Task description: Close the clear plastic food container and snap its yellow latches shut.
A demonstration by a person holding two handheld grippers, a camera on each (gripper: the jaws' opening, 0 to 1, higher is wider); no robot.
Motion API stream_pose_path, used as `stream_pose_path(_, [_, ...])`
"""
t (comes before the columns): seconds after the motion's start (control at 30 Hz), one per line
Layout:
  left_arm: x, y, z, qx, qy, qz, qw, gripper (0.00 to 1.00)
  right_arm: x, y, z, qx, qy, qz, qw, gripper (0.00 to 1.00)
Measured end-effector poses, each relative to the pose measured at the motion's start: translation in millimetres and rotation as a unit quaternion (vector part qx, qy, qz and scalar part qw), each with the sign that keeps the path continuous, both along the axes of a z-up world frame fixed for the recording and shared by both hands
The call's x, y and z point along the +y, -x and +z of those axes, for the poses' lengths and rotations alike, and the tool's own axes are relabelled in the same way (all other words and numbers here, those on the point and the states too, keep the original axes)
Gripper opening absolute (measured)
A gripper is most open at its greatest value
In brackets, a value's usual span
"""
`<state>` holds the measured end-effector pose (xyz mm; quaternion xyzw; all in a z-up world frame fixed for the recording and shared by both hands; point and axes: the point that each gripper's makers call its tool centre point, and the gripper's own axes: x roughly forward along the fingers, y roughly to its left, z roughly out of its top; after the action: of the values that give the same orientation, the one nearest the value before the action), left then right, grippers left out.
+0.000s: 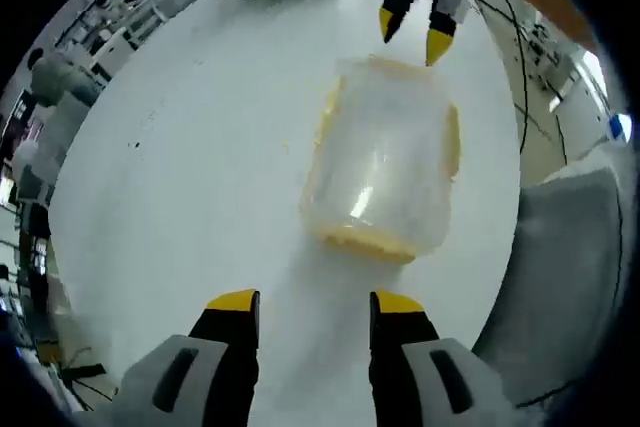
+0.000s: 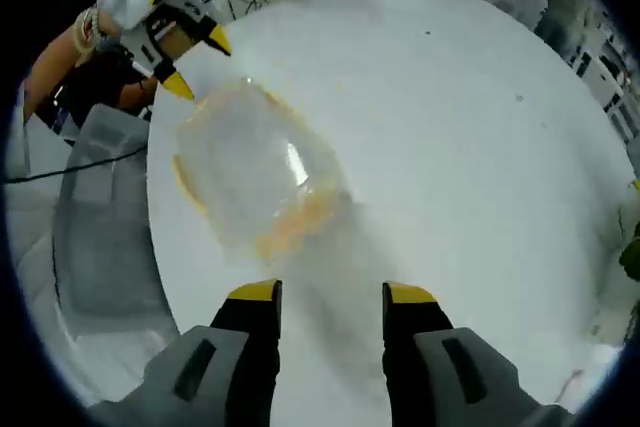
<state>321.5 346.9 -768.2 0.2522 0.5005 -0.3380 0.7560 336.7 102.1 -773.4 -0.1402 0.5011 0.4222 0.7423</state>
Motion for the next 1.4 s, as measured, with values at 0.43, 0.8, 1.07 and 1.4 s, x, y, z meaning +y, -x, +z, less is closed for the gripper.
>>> stream_pose_path(0.43, [-36, 11.3, 7.7, 0.185, 0.242, 0.352, 0.8852, 0.52, 35, 12, 18.8, 0.155, -0.127, -0.141, 0.9695, 0.30])
stream_pose_path(0.8, [-55, 11.8, -0.2, 0.212, 0.248, 0.366, 0.8715, 0.48, 47, 32, -8.5, 0.192, -0.082, -0.121, 0.9705, 0.23])
stream_pose_path(1.07, [-51, 23.4, -9.5, 0.232, 0.225, 0.371, 0.8705, 0.34, 45, 29, -9.9, 0.207, -0.093, -0.138, 0.9641, 0.24])
stream_pose_path(1.4, [-57, 26.1, -13.2, 0.241, 0.203, 0.380, 0.8697, 0.30, 44, 24, -10.7, 0.208, -0.089, -0.136, 0.9646, 0.23])
